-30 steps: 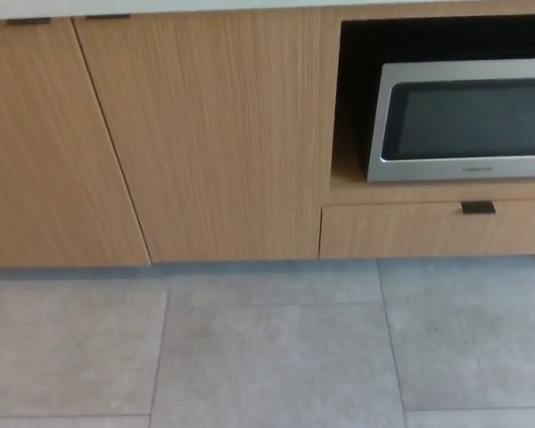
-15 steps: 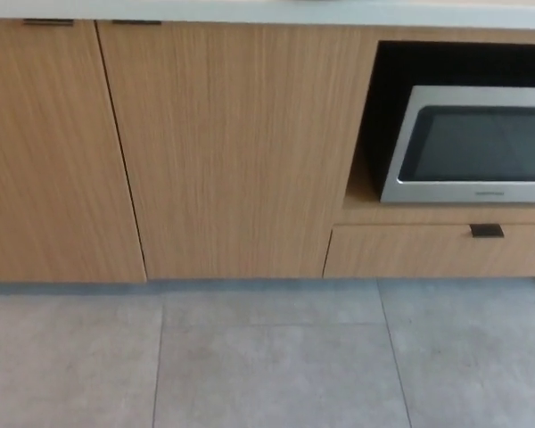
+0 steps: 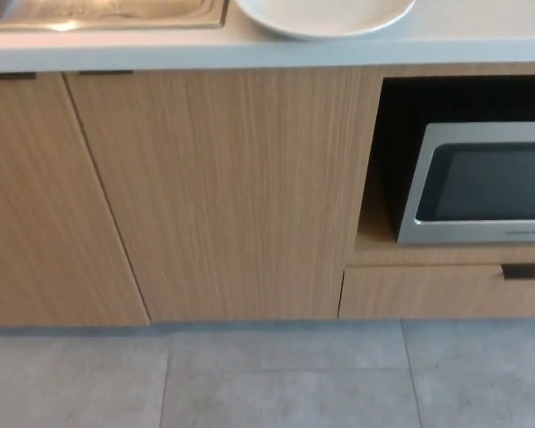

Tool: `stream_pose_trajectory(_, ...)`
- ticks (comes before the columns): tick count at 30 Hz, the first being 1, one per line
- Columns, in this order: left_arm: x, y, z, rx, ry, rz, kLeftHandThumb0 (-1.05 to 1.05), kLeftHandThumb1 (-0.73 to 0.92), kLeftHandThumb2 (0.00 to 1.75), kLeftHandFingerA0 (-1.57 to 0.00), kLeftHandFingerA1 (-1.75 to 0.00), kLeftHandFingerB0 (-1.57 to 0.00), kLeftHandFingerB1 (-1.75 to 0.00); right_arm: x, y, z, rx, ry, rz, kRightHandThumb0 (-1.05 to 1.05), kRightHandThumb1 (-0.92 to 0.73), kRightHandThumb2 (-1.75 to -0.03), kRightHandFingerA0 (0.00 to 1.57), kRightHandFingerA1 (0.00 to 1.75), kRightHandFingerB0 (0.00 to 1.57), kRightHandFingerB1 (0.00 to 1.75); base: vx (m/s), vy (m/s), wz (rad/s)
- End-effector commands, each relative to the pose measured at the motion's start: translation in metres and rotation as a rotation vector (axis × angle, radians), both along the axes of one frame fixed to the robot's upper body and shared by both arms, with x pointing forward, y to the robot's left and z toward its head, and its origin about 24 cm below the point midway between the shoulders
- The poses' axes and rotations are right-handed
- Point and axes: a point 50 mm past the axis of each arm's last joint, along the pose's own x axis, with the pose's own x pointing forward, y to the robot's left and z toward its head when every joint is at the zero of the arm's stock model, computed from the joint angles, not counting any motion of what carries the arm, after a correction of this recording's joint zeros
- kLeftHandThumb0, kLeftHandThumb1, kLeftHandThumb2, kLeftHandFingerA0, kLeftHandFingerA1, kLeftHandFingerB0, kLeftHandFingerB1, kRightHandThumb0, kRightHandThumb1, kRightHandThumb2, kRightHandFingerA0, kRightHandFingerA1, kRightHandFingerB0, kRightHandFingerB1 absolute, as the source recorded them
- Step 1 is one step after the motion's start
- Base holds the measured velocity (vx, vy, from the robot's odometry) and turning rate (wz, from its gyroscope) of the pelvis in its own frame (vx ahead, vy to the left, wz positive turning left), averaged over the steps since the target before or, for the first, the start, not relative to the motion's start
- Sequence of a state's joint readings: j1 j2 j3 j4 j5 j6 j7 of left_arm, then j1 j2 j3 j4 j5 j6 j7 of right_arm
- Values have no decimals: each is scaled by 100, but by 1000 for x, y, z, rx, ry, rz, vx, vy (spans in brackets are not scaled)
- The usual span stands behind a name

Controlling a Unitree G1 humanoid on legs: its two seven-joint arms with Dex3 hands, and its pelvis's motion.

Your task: Walk towards the tissue paper container and pull out a piece of tissue paper and use it to wipe the plate

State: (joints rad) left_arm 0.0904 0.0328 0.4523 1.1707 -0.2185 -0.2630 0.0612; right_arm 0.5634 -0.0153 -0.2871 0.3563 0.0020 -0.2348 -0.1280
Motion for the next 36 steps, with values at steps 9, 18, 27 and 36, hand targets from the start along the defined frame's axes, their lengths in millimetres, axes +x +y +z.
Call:
stream_pose_trajectory(9,7,8,8,77,-77,-3,-7,48,111,-105,-108,-91,-85,1,-1,2,0,-21,-5,0,-54,-103,92,70,72,53,307,65,-10)
stream_pose_trajectory(18,8,8,9,91,-79,-17,-8,49,110,-106,-109,-91,-87,1,-5,0,1,-22,-2,-1,-54,-104,94,70,74,55,250,122,0)
stream_pose_trajectory(27,3,7,7,77,-60,-9,-7,52,105,-107,-109,-92,-86,-1,-9,2,-5,-14,3,-1,-55,-104,93,73,73,55,288,-109,7)
stream_pose_trajectory(36,-12,12,7,105,-16,-16,-8,50,107,-109,-109,-95,-87,-16,-21,-6,-58,74,-6,-5,-65,-82,93,65,65,49,191,21,-11)
